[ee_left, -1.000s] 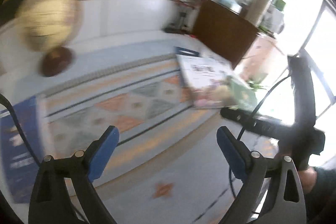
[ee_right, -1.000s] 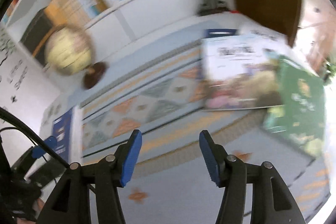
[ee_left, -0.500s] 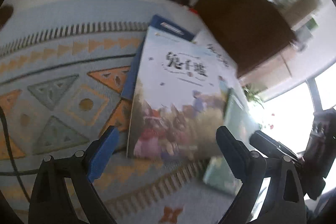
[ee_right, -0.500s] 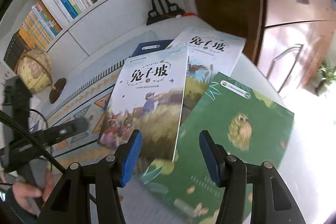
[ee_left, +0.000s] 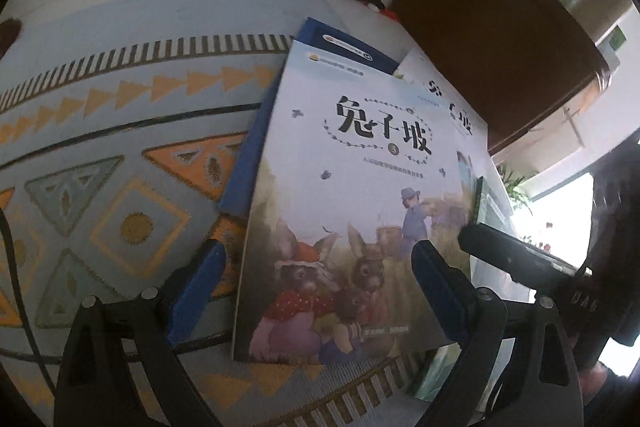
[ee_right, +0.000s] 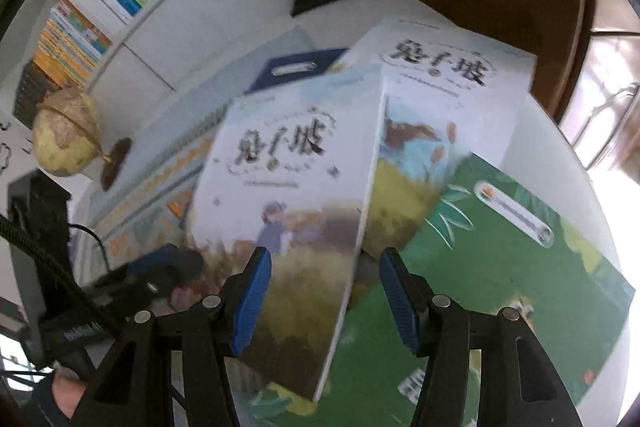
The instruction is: Organize books
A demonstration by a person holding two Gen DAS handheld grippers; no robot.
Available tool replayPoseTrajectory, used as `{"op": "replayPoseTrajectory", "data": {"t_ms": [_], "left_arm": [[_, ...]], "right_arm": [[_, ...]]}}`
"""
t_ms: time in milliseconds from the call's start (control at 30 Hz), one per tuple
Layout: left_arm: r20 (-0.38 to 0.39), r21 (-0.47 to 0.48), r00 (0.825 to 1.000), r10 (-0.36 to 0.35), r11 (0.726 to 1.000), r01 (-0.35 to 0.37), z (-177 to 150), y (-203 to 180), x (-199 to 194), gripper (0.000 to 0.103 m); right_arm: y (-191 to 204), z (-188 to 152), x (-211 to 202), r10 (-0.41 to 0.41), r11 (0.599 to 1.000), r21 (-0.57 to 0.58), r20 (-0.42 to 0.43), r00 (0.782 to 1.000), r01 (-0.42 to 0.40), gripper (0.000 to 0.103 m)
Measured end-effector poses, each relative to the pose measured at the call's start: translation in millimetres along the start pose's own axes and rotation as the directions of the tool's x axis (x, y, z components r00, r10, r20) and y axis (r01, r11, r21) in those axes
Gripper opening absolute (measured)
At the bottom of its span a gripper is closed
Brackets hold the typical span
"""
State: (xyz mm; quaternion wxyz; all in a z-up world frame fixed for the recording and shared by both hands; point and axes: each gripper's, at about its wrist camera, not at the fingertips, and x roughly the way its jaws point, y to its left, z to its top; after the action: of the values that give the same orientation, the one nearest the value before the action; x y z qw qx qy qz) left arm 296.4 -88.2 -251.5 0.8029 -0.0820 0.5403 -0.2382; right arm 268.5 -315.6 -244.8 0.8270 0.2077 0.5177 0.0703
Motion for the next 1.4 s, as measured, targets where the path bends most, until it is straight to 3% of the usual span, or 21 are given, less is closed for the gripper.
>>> {"op": "replayPoseTrajectory", "data": {"t_ms": [100,200,333,400,433,500,533,633,700,733,767,833,933,1000,1067,1133,1233,1267,1300,1400], "left_arm": [[0.002,0.006,1.0,-0.004,1.0,0.004,-1.8,-1.9,-0.3,0.093],[-0.005,-0.01,1.0,-0.017,1.0,0.017,-2.9,-0.8,-1.2,0.093],[0.026,-0.129,0.988,-0.151,0.98,0.154,-9.8,11.8,-20.5,0.093],[0.094,-0.178,0.959,-0.266,0.944,0.279,-14.8,16.8,-40.8,0.093],[0.126,-0.205,0.931,-0.343,0.909,0.363,-17.0,17.6,-50.4,0.093],[0.157,-0.223,0.889,-0.429,0.862,0.456,-19.8,12.1,-56.8,0.093],[0.156,-0.213,0.89,-0.428,0.866,0.453,-20.1,7.3,-54.6,0.093],[0.091,-0.219,0.922,-0.377,0.895,0.388,-19.7,-1.5,-22.9,0.093],[0.085,-0.261,0.929,-0.36,0.892,0.369,-21.7,1.9,-2.7,0.087],[0.09,-0.278,0.929,-0.36,0.886,0.371,-21.2,4.5,2.6,0.079],[0.102,-0.301,0.919,-0.381,0.869,0.394,-21.0,7.5,5.4,0.069],[0.13,-0.363,0.878,-0.461,0.802,0.474,-17.8,13.6,5.3,0.067],[0.198,-0.433,0.79,-0.58,0.671,0.602,-10.3,18.7,-0.8,0.062],[0.243,-0.492,0.717,-0.653,0.554,0.672,-7.8,22.1,1.0,0.062],[0.262,-0.521,0.664,-0.701,0.476,0.709,-8.5,19.2,3.1,0.062],[0.265,-0.547,0.622,-0.737,0.416,0.726,-10.9,12.0,5.8,0.062],[0.292,-0.599,0.584,-0.757,0.331,0.729,-25.4,10.1,9.2,0.062],[0.299,-0.604,0.575,-0.762,0.315,0.732,-27.4,9.3,10.4,0.062],[0.299,-0.605,0.571,-0.764,0.311,0.733,-27.9,8.9,9.9,0.062],[0.29,-0.604,0.581,-0.76,0.326,0.727,-26.7,6.6,9.1,0.062]], "right_arm": [[-1.6,2.8,13.1,0.073,0.997,0.023,-0.062,0.995,-0.071,0.056],[-2.3,2.2,16.1,0.108,0.994,0.021,-0.061,0.992,-0.106,0.056],[-7.9,4.0,17.3,0.138,0.99,0.043,-0.067,0.988,-0.136,0.057],[-9.1,4.1,17.6,0.151,0.988,0.041,-0.068,0.986,-0.148,0.057],[-9.2,3.9,17.6,0.156,0.987,0.037,-0.068,0.985,-0.154,0.057],[-8.8,2.9,17.5,0.164,0.986,0.028,-0.069,0.984,-0.163,0.058],[-8.6,2.8,17.4,0.168,0.986,0.024,-0.07,0.983,-0.167,0.058],[-13.2,3.0,16.7,0.191,0.981,0.036,-0.07,0.979,-0.189,0.058],[-16.4,4.0,17.1,0.212,0.977,0.052,-0.073,0.975,-0.208,0.058],[-19.0,4.5,17.1,0.226,0.973,0.065,-0.076,0.971,-0.221,0.058],[-21.9,5.2,17.2,0.238,0.969,0.083,-0.076,0.968,-0.232,0.058],[-30.1,6.8,15.9,0.267,0.958,0.133,-0.086,0.96,-0.254,0.058],[-34.5,8.7,8.1,0.273,0.95,0.19,-0.13,0.953,-0.246,0.059],[-29.4,9.1,-1.3,0.265,0.956,0.171,-0.156,0.952,-0.238,0.061],[-25.4,6.1,-12.4,0.249,0.963,0.144,-0.152,0.957,-0.228,0.063],[-26.3,1.2,-18.3,0.262,0.958,0.156,-0.146,0.954,-0.239,0.074],[-36.5,-8.0,-15.8,0.3,0.937,0.227,-0.142,0.943,-0.264,0.079],[-40.3,-11.0,-15.3,0.313,0.928,0.254,-0.139,0.94,-0.272,0.079],[-44.2,-13.4,-16.0,0.327,0.917,0.284,-0.132,0.936,-0.281,0.079],[-51.8,-16.3,-25.0,0.347,0.898,0.325,-0.106,0.932,-0.297,0.079]]}}
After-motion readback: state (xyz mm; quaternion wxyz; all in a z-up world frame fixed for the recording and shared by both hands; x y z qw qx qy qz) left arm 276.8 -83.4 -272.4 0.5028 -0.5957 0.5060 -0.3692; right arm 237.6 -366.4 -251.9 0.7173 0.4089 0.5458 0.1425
